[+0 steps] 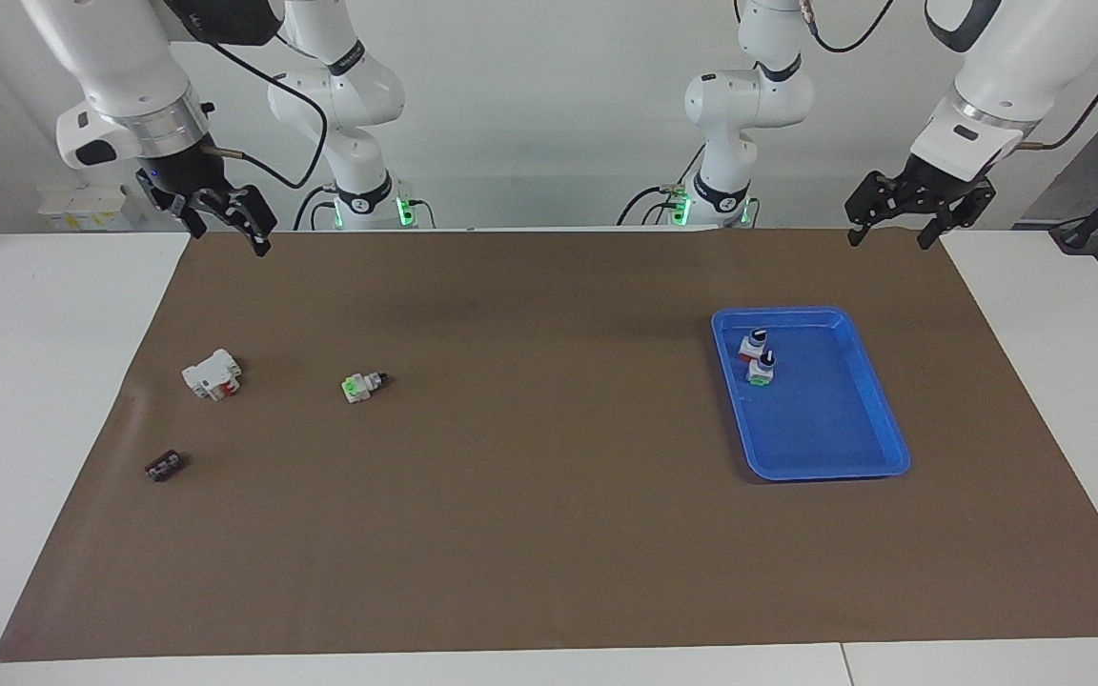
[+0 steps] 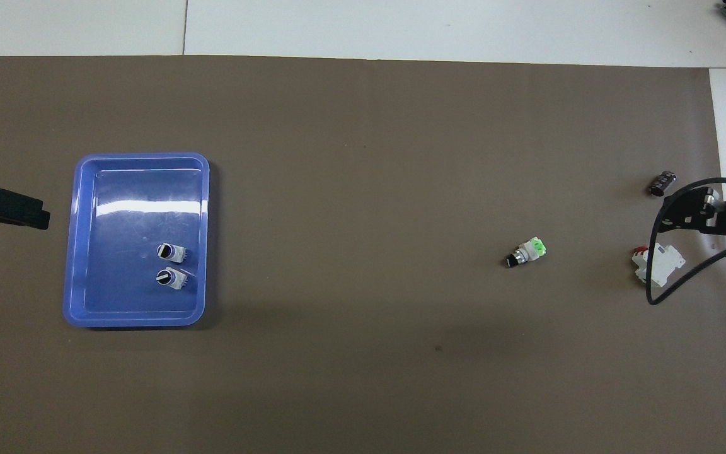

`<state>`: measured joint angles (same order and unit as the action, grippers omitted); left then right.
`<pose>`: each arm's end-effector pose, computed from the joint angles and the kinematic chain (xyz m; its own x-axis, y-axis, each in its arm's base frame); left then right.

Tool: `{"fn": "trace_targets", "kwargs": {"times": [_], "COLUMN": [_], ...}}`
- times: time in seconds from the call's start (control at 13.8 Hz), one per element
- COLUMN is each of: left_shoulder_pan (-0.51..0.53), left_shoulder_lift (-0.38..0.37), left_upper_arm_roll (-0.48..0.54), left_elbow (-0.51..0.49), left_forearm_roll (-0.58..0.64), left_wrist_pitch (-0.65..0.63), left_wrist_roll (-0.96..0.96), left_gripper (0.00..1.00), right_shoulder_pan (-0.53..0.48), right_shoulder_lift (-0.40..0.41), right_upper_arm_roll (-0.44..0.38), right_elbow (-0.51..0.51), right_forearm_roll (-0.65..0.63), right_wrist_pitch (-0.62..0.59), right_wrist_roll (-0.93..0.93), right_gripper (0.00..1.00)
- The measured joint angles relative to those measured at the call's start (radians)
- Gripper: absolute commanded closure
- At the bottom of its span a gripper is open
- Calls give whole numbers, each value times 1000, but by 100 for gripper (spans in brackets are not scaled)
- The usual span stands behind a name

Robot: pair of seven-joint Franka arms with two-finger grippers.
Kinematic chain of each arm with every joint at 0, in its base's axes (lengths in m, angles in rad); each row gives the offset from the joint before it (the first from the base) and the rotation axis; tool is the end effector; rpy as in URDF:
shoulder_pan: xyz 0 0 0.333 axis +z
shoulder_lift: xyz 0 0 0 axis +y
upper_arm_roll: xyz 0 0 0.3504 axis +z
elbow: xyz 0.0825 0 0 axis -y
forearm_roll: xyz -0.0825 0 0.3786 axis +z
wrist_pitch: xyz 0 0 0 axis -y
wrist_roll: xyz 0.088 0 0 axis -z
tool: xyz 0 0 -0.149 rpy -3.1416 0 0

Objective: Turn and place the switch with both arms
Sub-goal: 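Reach the right gripper to the green-topped switch and grasp it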

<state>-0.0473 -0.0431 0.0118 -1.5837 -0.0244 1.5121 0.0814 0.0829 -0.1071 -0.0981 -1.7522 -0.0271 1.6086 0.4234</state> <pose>0.5265 -0.0223 0.6291 0.9927 -0.1180 -0.0264 -0.1173 -0.9927 0.0271 0.5107 -0.0141 0.5920 0.9058 -0.4228 -0.0269 -0.4220 -0.9061 0.0303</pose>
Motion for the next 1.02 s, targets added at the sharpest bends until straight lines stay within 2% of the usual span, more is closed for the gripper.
{"fn": "trace_targets", "kwargs": {"times": [0.22, 0.51, 0.8, 1.02], "left_shoulder_pan": [0, 0, 0, 0], "left_shoulder_lift": [0, 0, 0, 0], "left_upper_arm_roll": [0, 0, 0, 0], "left_elbow": [0, -1, -1, -1], "left_forearm_roll": [0, 0, 0, 0], "left_wrist_pitch": [0, 0, 0, 0], "left_wrist_roll": [0, 0, 0, 0], "left_gripper": [0, 0, 0, 0], "right_shoulder_pan": [11, 69, 98, 97], "right_shoulder_lift": [-6, 10, 118, 181], "right_upper_arm_roll": [2, 9, 13, 12], "right_elbow": [-136, -318, -435, -481], "right_forearm_roll": [0, 0, 28, 64], "right_wrist_pitch": [149, 336, 539, 668], "right_wrist_roll": [132, 425, 620, 632], "right_gripper": [0, 0, 0, 0]}}
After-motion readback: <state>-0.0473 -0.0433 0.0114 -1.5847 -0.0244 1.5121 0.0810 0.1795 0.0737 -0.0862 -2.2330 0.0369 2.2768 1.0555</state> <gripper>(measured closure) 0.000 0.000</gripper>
